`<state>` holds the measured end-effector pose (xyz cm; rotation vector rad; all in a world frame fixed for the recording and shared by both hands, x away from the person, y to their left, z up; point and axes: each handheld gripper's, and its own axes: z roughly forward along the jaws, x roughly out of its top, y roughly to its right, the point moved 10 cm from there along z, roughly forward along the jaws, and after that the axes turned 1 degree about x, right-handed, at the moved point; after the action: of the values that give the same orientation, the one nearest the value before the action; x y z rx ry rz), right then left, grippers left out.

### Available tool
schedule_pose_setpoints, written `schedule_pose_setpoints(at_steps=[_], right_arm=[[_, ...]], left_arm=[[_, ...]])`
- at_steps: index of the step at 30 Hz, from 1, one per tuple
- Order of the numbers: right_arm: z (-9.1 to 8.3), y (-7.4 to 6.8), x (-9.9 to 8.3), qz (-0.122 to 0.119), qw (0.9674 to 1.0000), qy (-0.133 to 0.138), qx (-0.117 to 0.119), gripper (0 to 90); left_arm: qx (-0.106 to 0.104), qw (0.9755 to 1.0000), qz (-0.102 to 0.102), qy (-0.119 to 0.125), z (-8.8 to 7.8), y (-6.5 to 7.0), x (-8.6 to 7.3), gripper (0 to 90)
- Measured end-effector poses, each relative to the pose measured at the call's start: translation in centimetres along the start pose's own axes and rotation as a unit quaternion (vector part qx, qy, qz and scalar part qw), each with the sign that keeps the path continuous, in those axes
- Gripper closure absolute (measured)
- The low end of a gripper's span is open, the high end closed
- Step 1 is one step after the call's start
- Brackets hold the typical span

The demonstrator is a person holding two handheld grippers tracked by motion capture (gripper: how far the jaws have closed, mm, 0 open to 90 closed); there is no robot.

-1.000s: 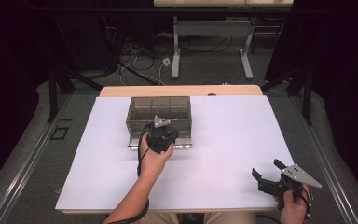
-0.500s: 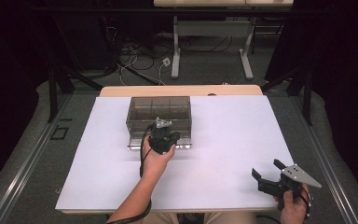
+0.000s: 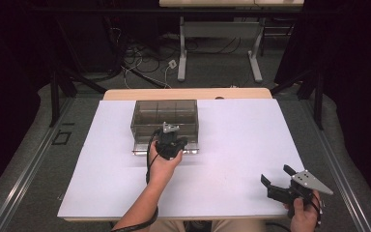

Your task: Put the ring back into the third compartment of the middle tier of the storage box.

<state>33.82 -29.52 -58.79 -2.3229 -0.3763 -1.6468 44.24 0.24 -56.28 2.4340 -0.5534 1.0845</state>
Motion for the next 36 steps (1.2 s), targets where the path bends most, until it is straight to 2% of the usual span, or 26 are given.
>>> schedule_pose_setpoints(at_steps=[7, 9, 18, 19, 21, 25, 27, 29, 34, 36], right_arm=[[0.0, 0.1, 0.0, -0.001, 1.0000, 0.000, -0.002, 5.3], [0.0, 0.1, 0.0, 0.002, 1.0000, -0.001, -0.002, 5.3], [0.0, 0.1, 0.0, -0.001, 1.0000, 0.001, -0.002, 5.3], [0.0, 0.1, 0.0, 0.000, 1.0000, 0.000, -0.002, 5.3], [0.0, 0.1, 0.0, 0.000, 1.0000, 0.000, -0.002, 5.3], [0.0, 0.1, 0.0, -0.001, 1.0000, 0.000, -0.001, 5.3], [0.0, 0.0, -0.1, 0.001, 1.0000, -0.004, 0.000, 5.3], [0.0, 0.0, -0.1, 0.001, 1.0000, -0.004, 0.000, 5.3], [0.0, 0.1, 0.0, 0.003, 1.0000, 0.000, -0.002, 5.3], [-0.1, 0.1, 0.0, 0.003, 1.0000, -0.001, -0.002, 5.3]], left_arm=[[-0.004, 1.0000, -0.003, 0.003, 0.0, 0.2, 0.1, 86.1], [-0.004, 1.0000, 0.003, 0.002, -0.1, 0.1, 0.1, 85.1], [-0.012, 0.9997, -0.002, 0.021, -0.6, 0.2, 0.3, 77.7], [-0.015, 0.9997, -0.003, 0.020, -0.7, 0.3, 0.2, 74.9], [-0.011, 0.9997, 0.001, 0.023, -0.7, 0.2, 0.2, 74.4], [-0.020, 0.9996, 0.001, 0.020, -0.8, 0.2, 0.1, 71.5], [-0.019, 0.9995, -0.007, 0.026, -0.8, 0.3, 0.1, 70.7], [-0.023, 0.9993, 0.002, 0.028, -1.0, 0.2, 0.2, 69.5], [-0.026, 0.9989, 0.001, 0.038, -1.3, 0.6, 0.3, 65.8], [-0.025, 0.9987, 0.008, 0.043, -1.5, 0.6, 0.4, 62.4]])
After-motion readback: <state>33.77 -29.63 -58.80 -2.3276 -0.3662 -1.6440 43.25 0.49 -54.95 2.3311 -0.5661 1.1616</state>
